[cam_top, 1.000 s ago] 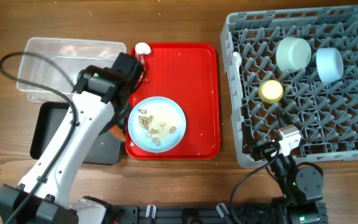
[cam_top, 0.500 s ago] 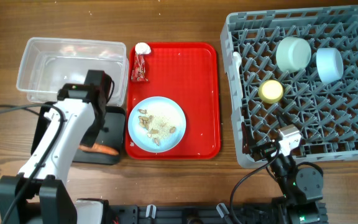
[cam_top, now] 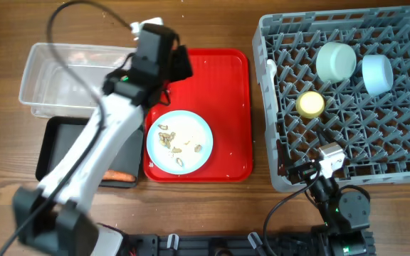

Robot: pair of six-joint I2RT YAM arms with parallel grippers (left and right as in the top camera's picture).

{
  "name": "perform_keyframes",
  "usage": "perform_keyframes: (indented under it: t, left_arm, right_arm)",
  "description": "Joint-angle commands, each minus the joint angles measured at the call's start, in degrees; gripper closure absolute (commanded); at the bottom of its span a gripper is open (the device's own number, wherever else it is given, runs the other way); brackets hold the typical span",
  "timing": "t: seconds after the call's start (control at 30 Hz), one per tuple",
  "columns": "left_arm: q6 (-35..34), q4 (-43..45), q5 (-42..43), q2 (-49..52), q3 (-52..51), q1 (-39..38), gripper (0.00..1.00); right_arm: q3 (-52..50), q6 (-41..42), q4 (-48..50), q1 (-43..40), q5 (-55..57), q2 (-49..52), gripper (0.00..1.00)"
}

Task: Sort waste into correct bins and load items into the dishwasher rack
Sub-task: 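Reach the left gripper to the white tissue and grasp it, then lift the white tissue with the left gripper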

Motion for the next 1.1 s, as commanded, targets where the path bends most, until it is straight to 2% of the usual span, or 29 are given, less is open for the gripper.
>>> perform_keyframes:
  t: [0.0, 0.2, 0.3, 0.37, 0.47, 0.7, 0.8, 0.97, 1.0, 1.07]
  left_arm:
    - [6.23, 6.91, -3.78, 11.8, 0.11, 1.6, 0.2]
    - [6.23, 19.26, -3.78, 23.87, 0.11, 2.32, 0.21]
    - [6.23, 23.98, -3.82, 25.77, 0.11, 2.32, 0.27]
    - [6.21, 26.34, -7.13, 25.86, 0.11, 2.36, 0.27]
    - [6.27, 28.3, -11.32, 26.51, 0.11, 2.86, 0.25]
    - [7.28, 30.84, -11.26, 30.23, 0.11, 4.85, 0.29]
    - [7.28, 32.24, -11.26, 30.77, 0.11, 5.16, 0.43]
    - [7.28, 33.09, -6.73, 29.44, 0.28, 3.74, 0.92]
    - [7.28, 32.94, -6.73, 28.35, 0.28, 2.99, 0.96]
    - [7.28, 32.61, -6.73, 25.29, 0.28, 1.46, 0.96]
  right_arm:
    - [-0.57, 0.76, 0.28, 0.13, 0.96, -0.55, 0.0]
    - [-0.57, 0.76, 0.31, 0.13, 0.96, -0.55, 0.0]
    - [-0.57, 0.76, 0.31, 0.13, 0.96, -0.55, 0.0]
    - [-0.57, 0.76, 0.31, 0.13, 0.96, -0.55, 0.0]
    - [-0.57, 0.76, 0.31, 0.13, 0.96, -0.55, 0.0]
    - [-0.57, 0.76, 0.31, 0.13, 0.96, -0.55, 0.0]
    - [-0.57, 0.76, 0.31, 0.13, 0.96, -0.55, 0.0]
    - [-0.57, 0.76, 0.31, 0.13, 0.96, -0.55, 0.0]
    - [-0.57, 0.76, 0.31, 0.13, 0.96, -0.55, 0.01]
    - [-0.57, 0.74, 0.31, 0.13, 0.96, -0.55, 0.0]
